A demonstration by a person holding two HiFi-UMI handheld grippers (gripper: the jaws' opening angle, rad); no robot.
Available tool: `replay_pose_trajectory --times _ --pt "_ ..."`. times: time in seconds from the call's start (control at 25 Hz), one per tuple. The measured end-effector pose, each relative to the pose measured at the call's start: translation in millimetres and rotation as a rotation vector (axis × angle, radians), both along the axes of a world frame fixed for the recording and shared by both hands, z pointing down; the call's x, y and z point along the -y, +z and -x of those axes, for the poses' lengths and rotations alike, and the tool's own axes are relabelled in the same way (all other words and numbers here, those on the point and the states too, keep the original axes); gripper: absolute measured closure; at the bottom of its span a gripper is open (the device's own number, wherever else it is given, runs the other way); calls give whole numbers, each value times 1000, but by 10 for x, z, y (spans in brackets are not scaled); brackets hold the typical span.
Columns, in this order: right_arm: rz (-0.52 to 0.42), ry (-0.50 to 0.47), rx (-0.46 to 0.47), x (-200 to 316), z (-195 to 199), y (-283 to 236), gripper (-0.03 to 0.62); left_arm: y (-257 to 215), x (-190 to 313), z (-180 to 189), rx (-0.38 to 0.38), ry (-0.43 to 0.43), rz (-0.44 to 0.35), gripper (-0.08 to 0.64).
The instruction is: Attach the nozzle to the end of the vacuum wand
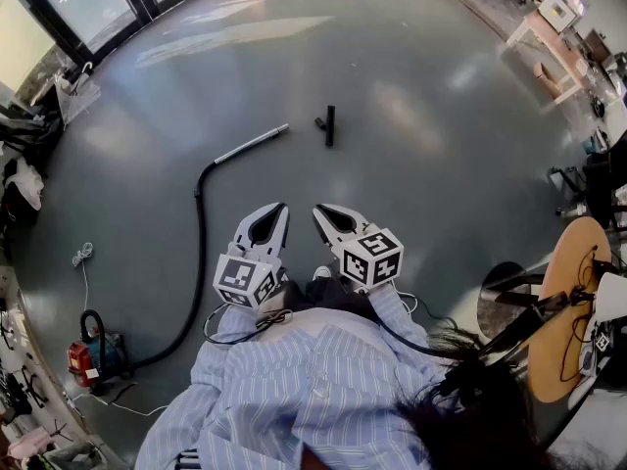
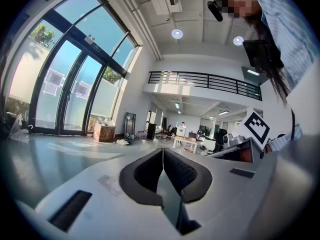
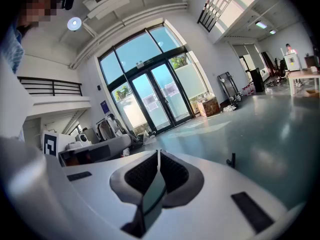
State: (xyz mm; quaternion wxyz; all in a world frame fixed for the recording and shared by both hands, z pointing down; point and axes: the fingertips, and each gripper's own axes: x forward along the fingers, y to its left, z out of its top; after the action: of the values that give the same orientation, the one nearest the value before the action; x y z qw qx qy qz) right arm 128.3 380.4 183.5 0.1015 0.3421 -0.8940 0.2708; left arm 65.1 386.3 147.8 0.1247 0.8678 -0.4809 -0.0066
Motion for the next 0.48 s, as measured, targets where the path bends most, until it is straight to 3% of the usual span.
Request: replay_pose_trajectory --times 0.48 --pt "1 1 -12 40 -65 46 571 47 32 -119 -17 30 14 553"
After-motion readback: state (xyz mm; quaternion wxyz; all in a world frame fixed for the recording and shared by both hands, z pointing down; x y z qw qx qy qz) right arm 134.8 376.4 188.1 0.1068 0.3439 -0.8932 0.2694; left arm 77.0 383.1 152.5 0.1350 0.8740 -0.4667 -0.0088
